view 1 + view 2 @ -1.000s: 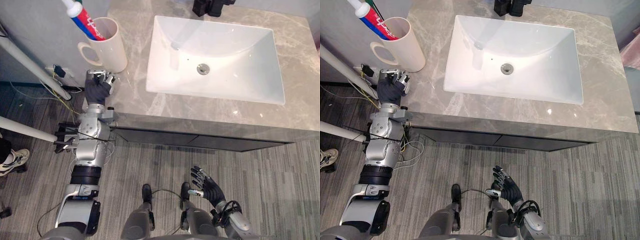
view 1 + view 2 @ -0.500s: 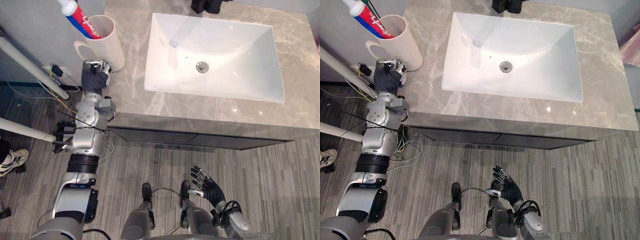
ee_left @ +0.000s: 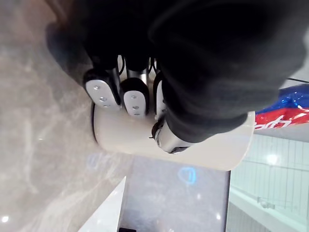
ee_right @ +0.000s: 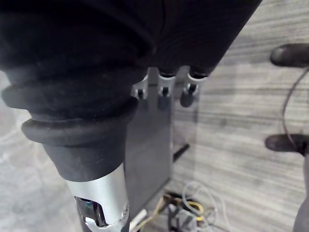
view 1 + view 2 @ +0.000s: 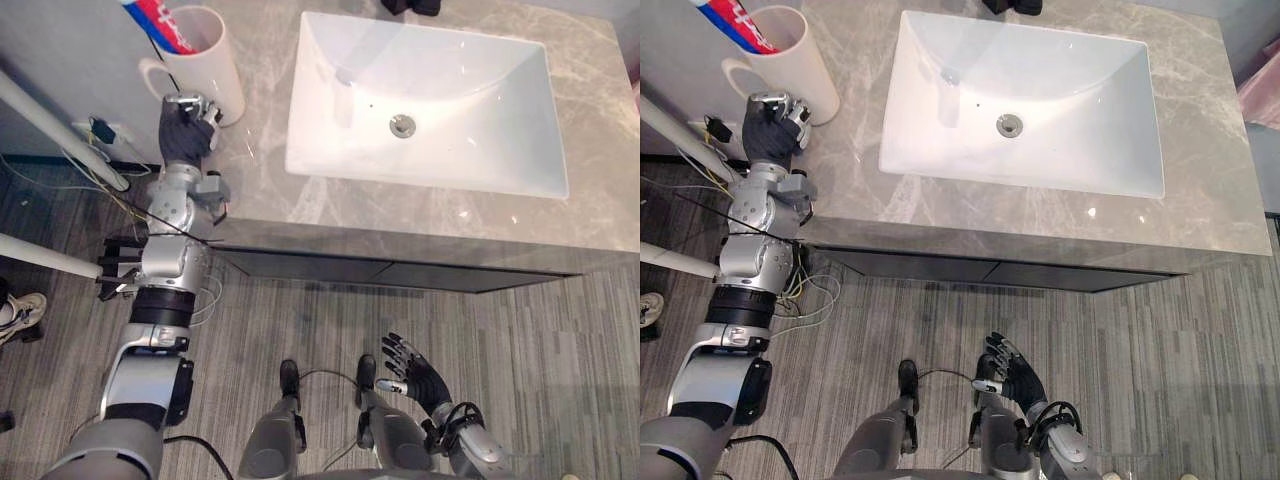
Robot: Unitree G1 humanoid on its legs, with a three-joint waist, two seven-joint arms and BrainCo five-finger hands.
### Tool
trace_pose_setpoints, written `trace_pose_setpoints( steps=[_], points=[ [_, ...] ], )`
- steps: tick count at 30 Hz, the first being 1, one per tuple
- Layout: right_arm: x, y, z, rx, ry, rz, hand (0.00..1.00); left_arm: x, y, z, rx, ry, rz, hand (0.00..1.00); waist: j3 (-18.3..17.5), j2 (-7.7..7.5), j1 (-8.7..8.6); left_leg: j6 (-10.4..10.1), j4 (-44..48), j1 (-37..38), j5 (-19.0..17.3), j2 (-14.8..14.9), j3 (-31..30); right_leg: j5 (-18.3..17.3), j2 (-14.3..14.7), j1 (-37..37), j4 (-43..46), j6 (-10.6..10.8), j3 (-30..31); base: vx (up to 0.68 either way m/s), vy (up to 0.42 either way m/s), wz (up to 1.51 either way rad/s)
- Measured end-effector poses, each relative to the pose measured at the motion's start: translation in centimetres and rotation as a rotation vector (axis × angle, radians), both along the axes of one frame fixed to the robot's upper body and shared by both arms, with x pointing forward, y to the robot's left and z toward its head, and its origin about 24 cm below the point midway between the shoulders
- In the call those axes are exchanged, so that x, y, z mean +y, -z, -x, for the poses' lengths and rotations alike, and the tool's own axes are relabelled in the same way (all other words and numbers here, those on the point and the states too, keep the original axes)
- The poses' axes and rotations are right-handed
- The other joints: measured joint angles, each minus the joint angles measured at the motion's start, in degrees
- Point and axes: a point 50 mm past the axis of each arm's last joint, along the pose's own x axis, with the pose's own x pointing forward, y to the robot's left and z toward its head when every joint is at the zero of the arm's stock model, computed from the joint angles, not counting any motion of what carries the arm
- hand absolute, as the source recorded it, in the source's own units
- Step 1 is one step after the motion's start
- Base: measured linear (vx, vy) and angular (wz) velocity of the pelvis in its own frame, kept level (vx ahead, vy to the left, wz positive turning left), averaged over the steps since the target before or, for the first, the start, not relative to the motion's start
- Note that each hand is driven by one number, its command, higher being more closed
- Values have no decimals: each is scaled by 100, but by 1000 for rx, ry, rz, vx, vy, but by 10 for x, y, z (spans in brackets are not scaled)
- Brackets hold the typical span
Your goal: Organize washtable
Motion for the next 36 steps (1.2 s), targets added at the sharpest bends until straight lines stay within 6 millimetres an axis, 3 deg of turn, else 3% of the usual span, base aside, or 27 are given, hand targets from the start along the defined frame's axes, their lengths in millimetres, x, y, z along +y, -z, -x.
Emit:
trace_pose_setpoints(
  steps=[11,31,36],
  points=[
    [-1,-1,0,-8,1,2,0,-2,-36,-3,-82,-2,-32,100,339,-39,-38,0,153,-152,-2,15,3,-9,-4,-129,115,-13,-2,5,2,0],
    [-4,-3,-1,-16,7,21,0,-6,-43,-6,-86,-6,-49,100,442,-60,-80,1,200,-165,-3,19,23,-20,-15,-173,202,-28,19,0,1,0],
    [-2,-9,-12,-53,0,10,0,-26,-35,2,-108,85,-85,100,439,-57,-76,2,189,-155,-1,6,13,-23,-30,-156,196,-23,7,0,0,0]
  ],
)
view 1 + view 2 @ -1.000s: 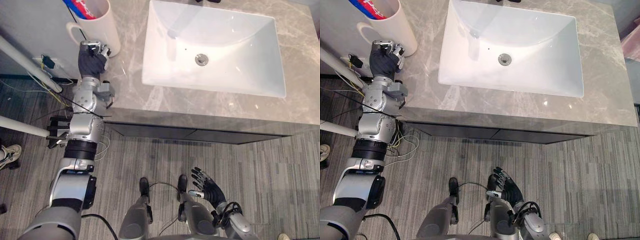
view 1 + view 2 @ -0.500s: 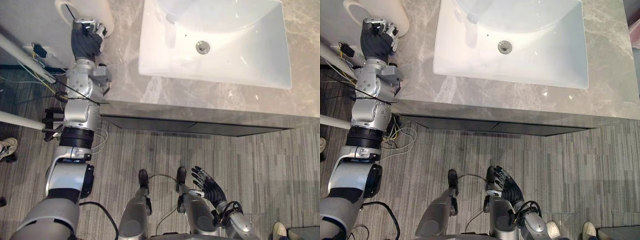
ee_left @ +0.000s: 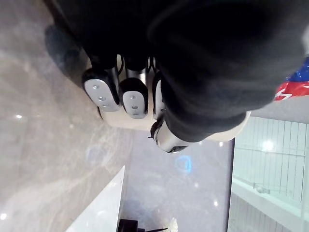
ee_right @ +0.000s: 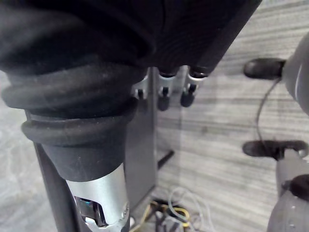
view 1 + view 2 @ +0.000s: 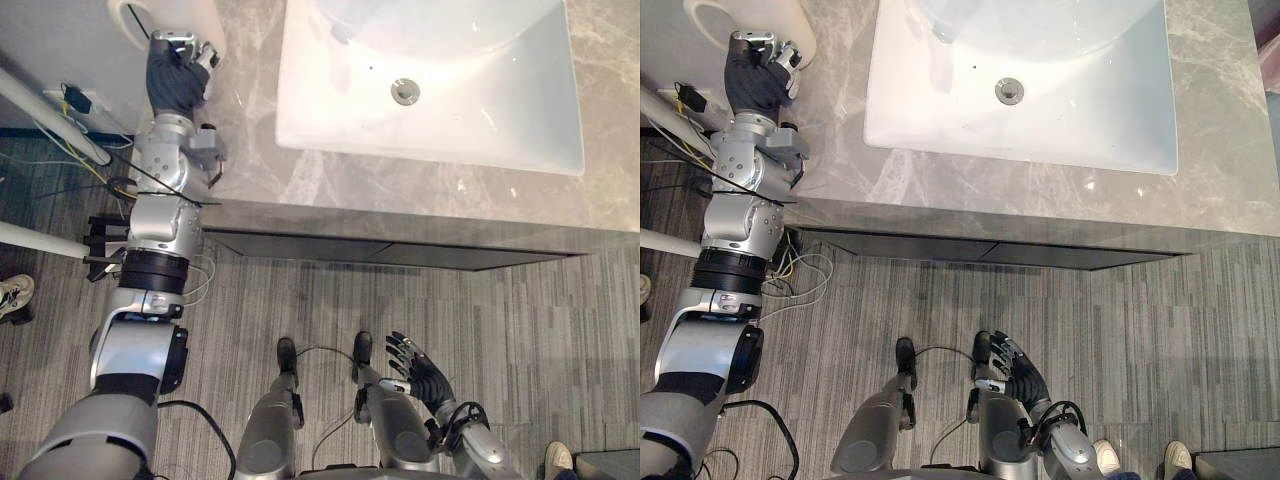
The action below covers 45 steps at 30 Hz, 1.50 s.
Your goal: Organize washtable
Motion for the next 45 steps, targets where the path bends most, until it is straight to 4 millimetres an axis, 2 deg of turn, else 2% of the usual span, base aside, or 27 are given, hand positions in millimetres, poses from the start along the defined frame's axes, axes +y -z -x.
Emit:
trace_pose_setpoints(
  steps=[6,8,10,15,21,24,28,33,38,45],
  points=[
    [1,-2,-4,-13,-1,-8,0,-19,25,20,-4,131,9,100,-39,56,28,0,-45,87,1,-14,-58,-15,-5,119,-34,18,-51,14,4,5],
    [1,-2,-4,-10,-2,-8,0,-21,40,22,36,161,23,100,-86,108,40,-1,-73,143,2,-18,-79,-15,-6,205,-83,19,-92,24,2,7],
    [1,-1,-3,-8,-2,-7,0,-23,64,29,93,193,35,100,-298,191,63,-2,-90,155,1,-17,-126,-37,-3,243,-106,33,-149,53,-2,10],
    [0,2,-2,9,-3,-6,0,-17,94,36,190,200,27,100,-576,307,131,-4,-104,299,0,-15,-233,-46,15,473,-207,30,-257,42,-6,11],
    [0,10,4,47,-15,-7,0,-8,112,46,237,178,36,100,-859,387,149,-57,-294,411,64,-15,-332,-67,21,549,-211,41,-358,-4,8,10],
    [-1,13,9,65,-11,-1,0,3,117,49,247,137,59,100,-963,388,145,-61,-302,439,67,-11,-366,-71,31,585,-222,42,-366,0,0,0],
    [-3,21,15,108,-9,17,0,21,112,49,229,64,97,100,-1104,387,135,-76,-332,443,83,-7,-386,-70,40,600,-261,42,-385,7,1,1],
    [-2,23,17,117,-6,18,0,40,116,43,262,-25,123,100,-1221,390,133,-53,-395,480,147,-6,-400,-71,45,632,-292,42,-419,28,3,2],
    [1,23,17,115,-5,9,0,48,103,29,257,-66,102,100,-1230,375,134,-55,-396,453,148,-8,-399,-70,41,615,-291,42,-433,0,0,0],
    [1,21,16,109,0,11,0,43,86,14,243,-66,95,100,-1242,326,120,-62,-384,342,155,-3,-387,-70,45,483,-273,42,-418,12,6,-1]
  ],
)
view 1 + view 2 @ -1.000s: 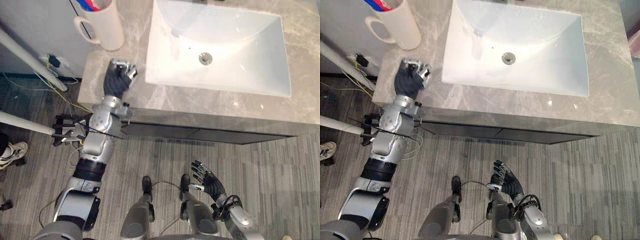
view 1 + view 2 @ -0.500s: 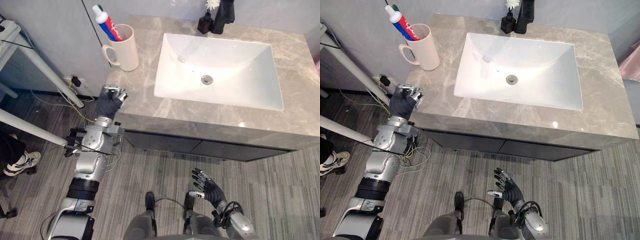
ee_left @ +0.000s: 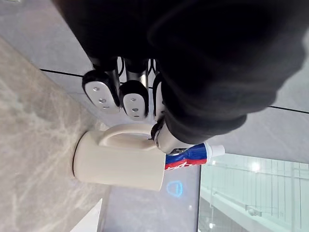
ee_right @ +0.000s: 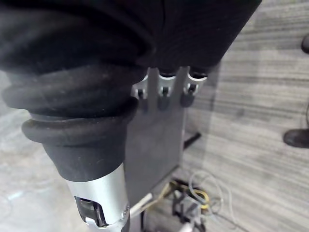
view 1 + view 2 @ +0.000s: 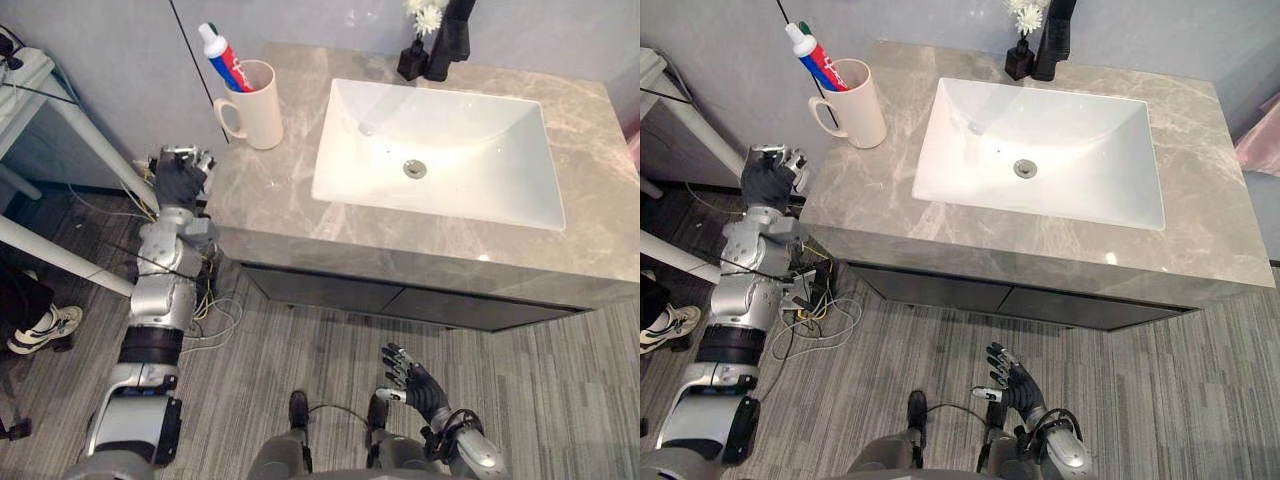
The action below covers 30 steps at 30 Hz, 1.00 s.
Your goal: Organize washtable
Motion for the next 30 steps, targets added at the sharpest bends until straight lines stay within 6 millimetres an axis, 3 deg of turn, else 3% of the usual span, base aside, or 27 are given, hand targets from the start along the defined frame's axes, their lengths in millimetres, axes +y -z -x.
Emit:
trace_pose_setpoints(
  steps=[4,9,11,24,30],
  points=[
    [0,-1,-1,-4,13,3,0,-1,-11,-9,-1,-11,-24,100,30,-107,-45,0,5,-27,6,7,27,1,6,-38,4,-1,33,17,6,-4],
    [3,-8,-6,-41,21,-10,0,-4,-45,-18,-68,-9,-72,100,248,-317,-76,0,115,-195,5,7,75,8,-8,-218,103,-10,91,-7,19,-4],
    [3,-10,-7,-52,21,-11,0,-3,-48,-18,-76,-12,-74,100,311,-341,-100,-1,125,-194,4,6,84,8,-12,-219,114,-11,99,0,0,0],
    [-2,-16,-16,-90,52,7,0,-12,-86,-23,-171,-13,-58,100,889,-355,-117,-1,241,-426,2,38,155,23,-3,-496,244,-34,177,10,4,-3],
    [-5,-20,-19,-112,64,11,0,-11,-87,-22,-180,-25,-51,100,1019,-351,-120,2,247,-452,-3,41,157,23,-3,-522,251,-35,177,0,0,0]
  ],
)
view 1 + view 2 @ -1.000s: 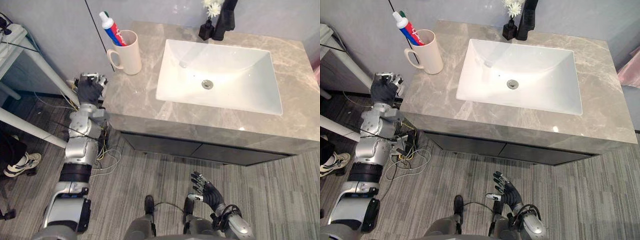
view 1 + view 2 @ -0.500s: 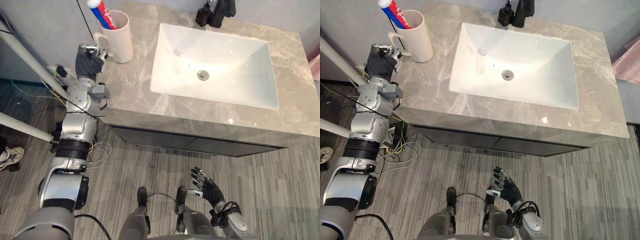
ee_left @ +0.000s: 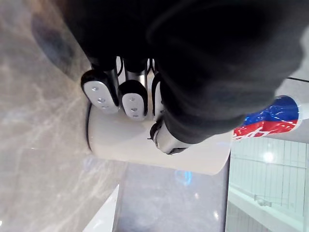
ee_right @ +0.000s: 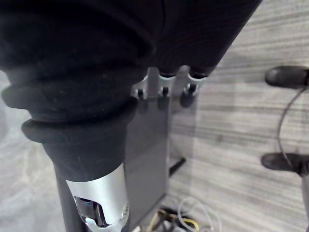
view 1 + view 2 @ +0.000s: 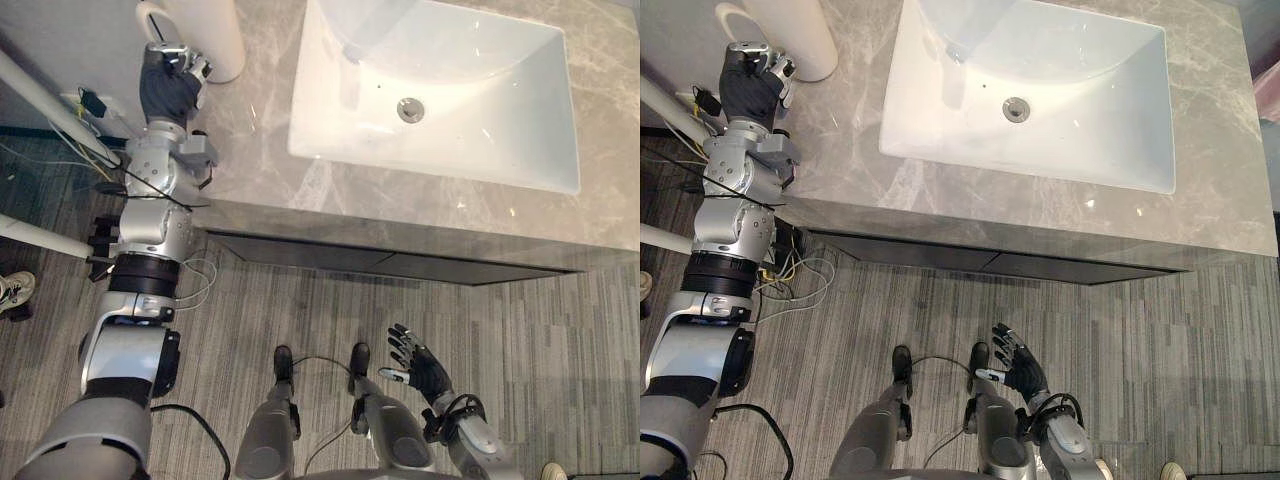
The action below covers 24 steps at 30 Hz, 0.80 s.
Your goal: Organize washtable
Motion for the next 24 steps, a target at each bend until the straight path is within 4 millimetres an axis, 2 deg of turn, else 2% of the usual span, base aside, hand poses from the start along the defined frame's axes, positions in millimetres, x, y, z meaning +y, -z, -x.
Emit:
trace_pose_setpoints(
  steps=[15,24],
  points=[
    [-1,0,0,0,-4,6,0,0,-7,2,-37,-4,9,100,105,3,-3,16,58,-33,-14,3,-2,0,-1,-6,13,0,-3,0,0,0],
    [-3,-1,0,-10,-9,14,0,-6,-29,3,-97,7,14,100,324,-16,5,16,86,-60,-14,4,15,2,-2,-17,25,-2,-17,0,0,0]
  ],
)
